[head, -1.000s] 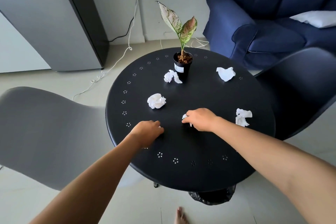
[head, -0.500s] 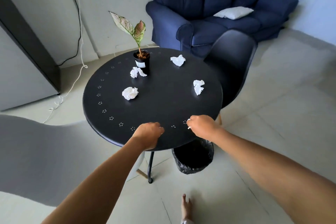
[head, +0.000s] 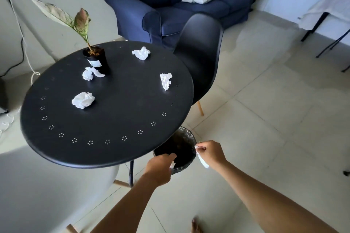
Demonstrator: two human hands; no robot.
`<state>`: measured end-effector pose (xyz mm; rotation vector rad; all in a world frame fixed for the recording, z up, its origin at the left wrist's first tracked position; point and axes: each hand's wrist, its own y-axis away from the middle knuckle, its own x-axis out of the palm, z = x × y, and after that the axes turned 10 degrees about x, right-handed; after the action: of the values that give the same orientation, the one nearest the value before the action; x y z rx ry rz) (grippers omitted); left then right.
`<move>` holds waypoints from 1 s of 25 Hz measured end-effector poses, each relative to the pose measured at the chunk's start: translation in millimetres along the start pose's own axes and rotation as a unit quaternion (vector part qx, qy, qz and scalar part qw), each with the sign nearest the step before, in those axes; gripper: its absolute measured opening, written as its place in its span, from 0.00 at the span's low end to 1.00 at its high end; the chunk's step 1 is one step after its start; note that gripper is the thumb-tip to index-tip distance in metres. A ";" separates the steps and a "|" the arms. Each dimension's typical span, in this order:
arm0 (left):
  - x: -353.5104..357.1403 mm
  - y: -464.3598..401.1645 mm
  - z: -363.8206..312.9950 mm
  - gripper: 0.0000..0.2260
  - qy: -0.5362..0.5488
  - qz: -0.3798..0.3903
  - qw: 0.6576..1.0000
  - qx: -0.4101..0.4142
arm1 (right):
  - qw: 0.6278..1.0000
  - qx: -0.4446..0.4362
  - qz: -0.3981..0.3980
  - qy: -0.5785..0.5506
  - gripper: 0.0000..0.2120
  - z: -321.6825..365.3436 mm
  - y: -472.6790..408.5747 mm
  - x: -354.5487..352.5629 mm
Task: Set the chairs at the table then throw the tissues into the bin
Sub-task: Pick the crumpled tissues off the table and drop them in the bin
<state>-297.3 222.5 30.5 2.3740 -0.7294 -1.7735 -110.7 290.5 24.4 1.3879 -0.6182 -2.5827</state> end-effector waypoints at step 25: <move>43.6 -107.3 20.3 0.24 0.269 -0.147 0.903 -0.302 | 0.960 -0.237 -0.076 -0.128 0.29 34.6 -113.5 0.7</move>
<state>-272.6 302.9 -51.6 2.3880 0.2336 -1.0688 -132.2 402.9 -7.0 0.9867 0.0959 -2.7955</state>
